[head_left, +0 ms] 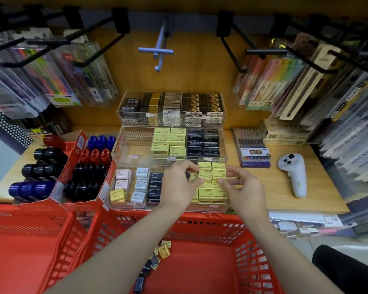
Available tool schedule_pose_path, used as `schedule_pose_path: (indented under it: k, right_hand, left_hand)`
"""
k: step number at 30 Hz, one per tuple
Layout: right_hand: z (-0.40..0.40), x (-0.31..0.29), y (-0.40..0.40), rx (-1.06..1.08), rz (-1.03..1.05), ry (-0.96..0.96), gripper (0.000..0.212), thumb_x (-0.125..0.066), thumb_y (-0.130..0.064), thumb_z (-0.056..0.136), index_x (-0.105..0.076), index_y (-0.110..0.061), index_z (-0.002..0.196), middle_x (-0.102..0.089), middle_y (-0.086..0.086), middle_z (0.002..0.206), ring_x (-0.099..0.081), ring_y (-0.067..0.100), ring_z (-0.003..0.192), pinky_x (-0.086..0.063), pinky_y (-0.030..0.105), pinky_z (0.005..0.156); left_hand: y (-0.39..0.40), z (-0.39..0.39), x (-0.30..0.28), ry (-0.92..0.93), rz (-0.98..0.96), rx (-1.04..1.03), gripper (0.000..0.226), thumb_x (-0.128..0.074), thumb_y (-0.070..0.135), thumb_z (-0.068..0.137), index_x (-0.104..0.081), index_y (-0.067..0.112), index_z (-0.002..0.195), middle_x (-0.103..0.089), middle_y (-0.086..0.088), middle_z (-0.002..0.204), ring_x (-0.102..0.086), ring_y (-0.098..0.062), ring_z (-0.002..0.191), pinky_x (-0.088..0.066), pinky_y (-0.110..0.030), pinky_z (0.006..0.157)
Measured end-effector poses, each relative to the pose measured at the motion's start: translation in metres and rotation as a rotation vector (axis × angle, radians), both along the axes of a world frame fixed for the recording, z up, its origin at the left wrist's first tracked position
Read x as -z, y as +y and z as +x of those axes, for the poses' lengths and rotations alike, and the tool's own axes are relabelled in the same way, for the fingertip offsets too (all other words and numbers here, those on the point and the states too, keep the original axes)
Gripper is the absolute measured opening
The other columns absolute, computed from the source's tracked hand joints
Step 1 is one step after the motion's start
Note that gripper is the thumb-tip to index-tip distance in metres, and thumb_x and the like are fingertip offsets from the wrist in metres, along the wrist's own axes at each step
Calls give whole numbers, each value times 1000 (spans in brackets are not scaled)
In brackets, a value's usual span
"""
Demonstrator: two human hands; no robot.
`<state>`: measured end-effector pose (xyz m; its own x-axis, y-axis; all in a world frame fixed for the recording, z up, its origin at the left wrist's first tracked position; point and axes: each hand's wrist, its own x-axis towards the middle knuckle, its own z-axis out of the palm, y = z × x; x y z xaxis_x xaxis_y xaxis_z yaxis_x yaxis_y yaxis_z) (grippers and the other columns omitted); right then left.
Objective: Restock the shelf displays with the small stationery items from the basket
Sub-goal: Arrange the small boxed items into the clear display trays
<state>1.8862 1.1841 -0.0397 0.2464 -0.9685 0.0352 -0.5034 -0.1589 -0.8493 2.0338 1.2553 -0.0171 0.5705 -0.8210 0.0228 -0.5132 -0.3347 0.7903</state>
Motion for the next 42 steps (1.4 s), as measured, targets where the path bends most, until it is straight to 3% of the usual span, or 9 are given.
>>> schedule_pose_path:
  k: [9, 13, 15, 18, 21, 25, 29, 35, 42]
  right_hand:
    - [1, -2, -4, -24, 13, 1, 37, -80, -28, 81, -65, -28, 114, -67, -15, 99, -63, 1, 85, -49, 16, 69]
    - [-2, -17, 10, 10, -52, -4, 38, -75, -31, 85, -59, -28, 120, -60, -16, 111, -60, -5, 87, -45, 8, 63]
    - [6, -29, 23, -74, -28, -74, 24, -69, -31, 90, -66, -26, 113, -66, -12, 104, -65, -4, 82, -49, 9, 63]
    - [29, -51, 50, -246, 235, -263, 18, -74, -32, 85, -71, -23, 100, -75, -1, 86, -73, 11, 73, -58, 22, 65]
    - [49, -69, 72, -331, 234, -263, 18, -82, -27, 77, -75, -21, 93, -76, -6, 83, -71, 2, 75, -53, 12, 68]
    - [59, -86, 83, -342, 280, -297, 15, -83, -10, 76, -77, -19, 86, -73, -13, 75, -65, -9, 64, -44, 4, 58]
    - [57, -100, 81, -372, 304, -284, 18, -83, -11, 76, -75, -20, 89, -75, -11, 80, -68, -5, 70, -47, 7, 61]
    - [64, -101, 79, -479, 117, -47, 28, -84, -8, 73, -70, -22, 93, -72, -6, 92, -70, 3, 76, -56, 17, 75]
    - [70, -68, 69, -387, 157, -206, 12, -73, -17, 86, -73, -9, 95, -74, -1, 74, -71, 11, 65, -55, 18, 62]
  left_hand:
    - [-3, 3, -4, 150, -8, 22, 37, -82, 21, 79, -58, 27, 107, -63, 15, 98, -56, 2, 86, -39, -7, 68]
    - [12, 12, -23, 404, 93, 146, 33, -47, 2, 99, -44, 23, 125, -53, 2, 128, -50, -4, 82, -44, -5, 68]
    - [29, 21, -31, 317, 153, 270, 40, -36, -3, 102, -41, 20, 135, -53, 3, 131, -49, -4, 79, -46, -7, 84]
    - [59, 32, -46, 129, 186, 383, 60, -40, 0, 102, -21, 27, 153, -54, 6, 138, -58, -8, 114, -40, 0, 82]
    - [84, 37, -57, -40, 175, 419, 74, -44, -1, 99, -10, 31, 156, -44, 2, 151, -45, -15, 135, -24, 8, 85]
    - [105, 42, -69, 47, 10, 363, 66, -66, 4, 91, -38, 30, 145, -63, 11, 128, -59, -2, 115, -46, -14, 94]
    - [117, 61, -81, 49, -82, 258, 30, -78, 12, 82, -68, 26, 107, -63, 24, 85, -61, 17, 80, -46, -3, 69]
    - [116, 70, -75, 30, -77, 274, 28, -79, 9, 81, -71, 16, 107, -66, 13, 86, -65, 3, 79, -53, -11, 78]
    - [92, 77, -62, -14, -77, 291, 19, -71, 19, 90, -72, 18, 108, -67, 11, 95, -63, 2, 87, -50, -11, 78]
